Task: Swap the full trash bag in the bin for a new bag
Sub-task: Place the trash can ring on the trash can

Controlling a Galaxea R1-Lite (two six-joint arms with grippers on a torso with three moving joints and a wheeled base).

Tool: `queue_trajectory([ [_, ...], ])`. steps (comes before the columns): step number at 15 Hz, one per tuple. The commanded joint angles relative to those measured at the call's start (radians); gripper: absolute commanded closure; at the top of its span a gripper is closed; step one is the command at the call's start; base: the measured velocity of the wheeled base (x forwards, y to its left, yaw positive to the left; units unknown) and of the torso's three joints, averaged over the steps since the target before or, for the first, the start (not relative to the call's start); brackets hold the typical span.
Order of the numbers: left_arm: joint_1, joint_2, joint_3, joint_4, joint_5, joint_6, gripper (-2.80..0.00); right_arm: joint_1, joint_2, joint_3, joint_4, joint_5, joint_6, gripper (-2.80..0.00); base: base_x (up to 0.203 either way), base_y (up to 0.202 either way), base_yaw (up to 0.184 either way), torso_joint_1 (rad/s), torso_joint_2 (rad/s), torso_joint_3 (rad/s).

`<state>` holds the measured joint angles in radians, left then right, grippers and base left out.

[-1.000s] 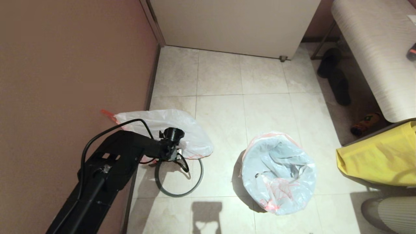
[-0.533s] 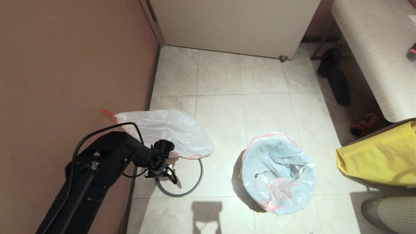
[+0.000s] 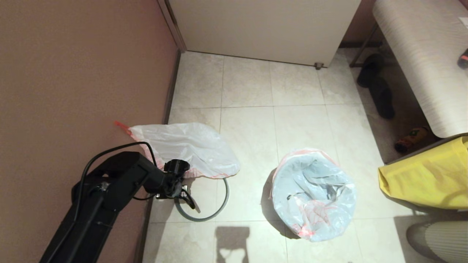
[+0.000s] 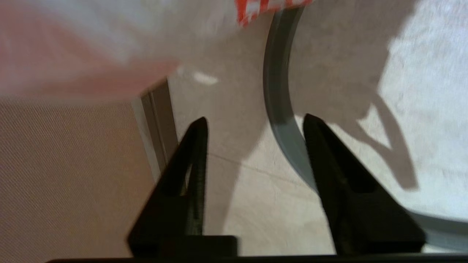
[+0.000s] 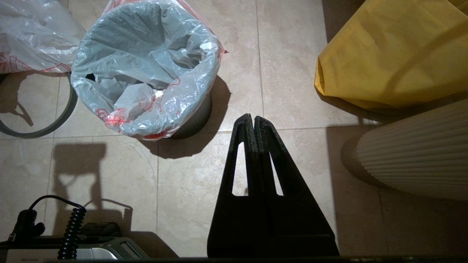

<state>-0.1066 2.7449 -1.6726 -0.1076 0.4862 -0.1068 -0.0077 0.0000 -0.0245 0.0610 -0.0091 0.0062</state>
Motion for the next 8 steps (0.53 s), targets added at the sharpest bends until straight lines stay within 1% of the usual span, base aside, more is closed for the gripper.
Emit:
queue_trajectory([
  [1,0.002,0.066,-0.073,0.018,0.048,-0.001,-2.80,0.000,0.002,0.000,0.000,0.000,0.000,0.00,0.000,0.000,0.000,0.000,0.00,0.000],
  [4,0.007,0.134,-0.188,0.048,0.087,-0.001,-2.80,0.000,0.002,0.000,0.000,0.000,0.000,0.00,0.000,0.000,0.000,0.000,0.00,0.000],
  [6,0.011,0.172,-0.264,0.133,0.089,-0.006,-2.80,0.000,0.002,0.000,0.000,0.000,0.000,0.00,0.000,0.000,0.000,0.000,0.00,0.000],
  [7,0.011,0.193,-0.285,0.158,0.089,-0.001,-2.80,0.000,0.002,0.000,0.000,0.000,0.000,0.00,0.000,0.000,0.000,0.000,0.00,0.000],
  [8,0.013,0.199,-0.292,0.163,0.079,0.024,-2.80,0.000,0.002,0.000,0.000,0.000,0.000,0.00,0.000,0.000,0.000,0.000,0.00,0.000],
])
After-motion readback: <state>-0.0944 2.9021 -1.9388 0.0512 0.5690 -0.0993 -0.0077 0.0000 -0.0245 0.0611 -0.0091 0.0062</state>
